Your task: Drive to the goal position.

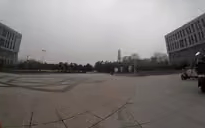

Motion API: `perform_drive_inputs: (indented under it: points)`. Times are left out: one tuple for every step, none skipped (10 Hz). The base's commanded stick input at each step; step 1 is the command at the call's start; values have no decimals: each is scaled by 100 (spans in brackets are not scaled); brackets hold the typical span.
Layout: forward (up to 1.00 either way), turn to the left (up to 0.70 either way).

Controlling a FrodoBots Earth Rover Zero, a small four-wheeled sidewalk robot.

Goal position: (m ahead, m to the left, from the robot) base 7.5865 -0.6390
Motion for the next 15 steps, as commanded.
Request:
perform_drive_inputs:
  points:
    - [70, -1]
    - [70, -1]
    - [70, -1]
    - [70, -1]
    - [70, -1]
    - [70, -1]
    - [70, -1]
    - [70, -1]
    - [70, -1]
    - [70, -1]
    - [70, -1]
    - [70, -1]
    - [70, -1]
    - [70, -1]
    - [70, -1]
